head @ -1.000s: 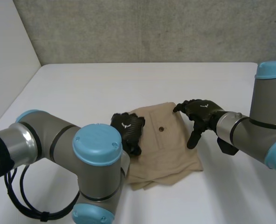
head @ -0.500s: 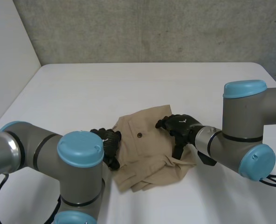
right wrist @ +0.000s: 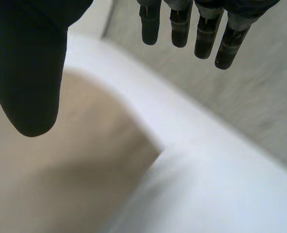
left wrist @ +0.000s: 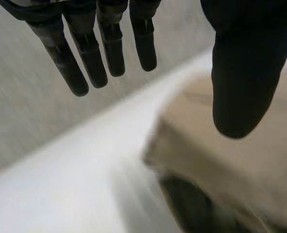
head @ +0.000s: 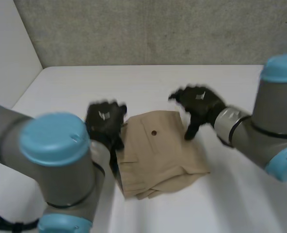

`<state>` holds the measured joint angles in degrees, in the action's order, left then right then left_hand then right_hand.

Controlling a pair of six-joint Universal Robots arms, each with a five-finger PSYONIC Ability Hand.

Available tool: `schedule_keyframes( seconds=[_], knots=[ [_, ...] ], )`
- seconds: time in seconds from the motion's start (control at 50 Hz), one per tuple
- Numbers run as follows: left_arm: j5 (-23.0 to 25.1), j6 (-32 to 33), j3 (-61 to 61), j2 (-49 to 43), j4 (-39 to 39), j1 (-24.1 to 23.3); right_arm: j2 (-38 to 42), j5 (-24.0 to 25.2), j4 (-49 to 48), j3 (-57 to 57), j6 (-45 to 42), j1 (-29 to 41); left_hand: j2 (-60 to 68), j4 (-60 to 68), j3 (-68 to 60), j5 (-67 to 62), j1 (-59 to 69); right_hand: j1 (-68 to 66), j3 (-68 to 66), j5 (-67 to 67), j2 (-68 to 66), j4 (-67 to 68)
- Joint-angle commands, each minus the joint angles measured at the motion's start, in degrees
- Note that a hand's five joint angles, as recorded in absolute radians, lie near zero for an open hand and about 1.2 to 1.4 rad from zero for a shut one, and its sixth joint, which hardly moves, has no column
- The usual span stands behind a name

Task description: Fold the shorts.

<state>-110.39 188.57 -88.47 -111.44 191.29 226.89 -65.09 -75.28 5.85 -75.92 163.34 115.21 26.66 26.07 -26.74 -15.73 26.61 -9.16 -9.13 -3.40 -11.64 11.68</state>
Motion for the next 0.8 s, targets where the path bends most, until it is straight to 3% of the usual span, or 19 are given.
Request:
schedule_keyframes(
  seconds=[0.02,0.08,0.12,0.22,0.32,0.8],
  knots=[
    [0.6,0.0,6.3,13.3,-4.2,5.5,-11.6,-11.8,-4.7,0.8,13.7,-1.0,0.0,0.6,0.0,-1.0,0.1,-0.8,-0.9,3.4,1.6,-1.7],
    [3.9,-0.8,9.3,16.2,-11.7,10.6,-14.9,-14.5,-3.0,0.8,14.3,-2.4,-3.0,-2.4,3.1,2.0,-2.9,-0.8,-0.9,3.4,1.6,-1.7],
    [7.3,-1.9,11.4,17.1,-17.8,14.0,-16.7,-15.2,1.2,0.9,12.9,-4.0,-11.8,-11.2,11.9,10.9,-11.8,-0.8,-0.9,3.4,1.6,-1.7],
    [12.3,-6.2,13.8,17.7,-26.5,17.2,-16.8,-15.9,4.6,1.3,11.6,-4.8,-13.9,-13.3,14.0,13.0,-13.9,-0.8,-0.9,3.4,1.6,-1.7],
    [14.4,-9.1,14.2,18.2,-27.0,17.6,-17.2,-15.7,4.7,1.7,11.6,-5.8,-14.1,-13.5,14.2,13.2,-14.0,-0.8,-0.9,3.4,1.6,-1.7],
    [14.6,-9.4,13.9,18.3,-26.1,17.7,-17.9,-14.7,4.5,0.8,7.9,-5.2,-16.4,-15.9,16.5,15.5,-16.4,-0.8,-0.9,3.4,1.6,-1.7]
  ],
)
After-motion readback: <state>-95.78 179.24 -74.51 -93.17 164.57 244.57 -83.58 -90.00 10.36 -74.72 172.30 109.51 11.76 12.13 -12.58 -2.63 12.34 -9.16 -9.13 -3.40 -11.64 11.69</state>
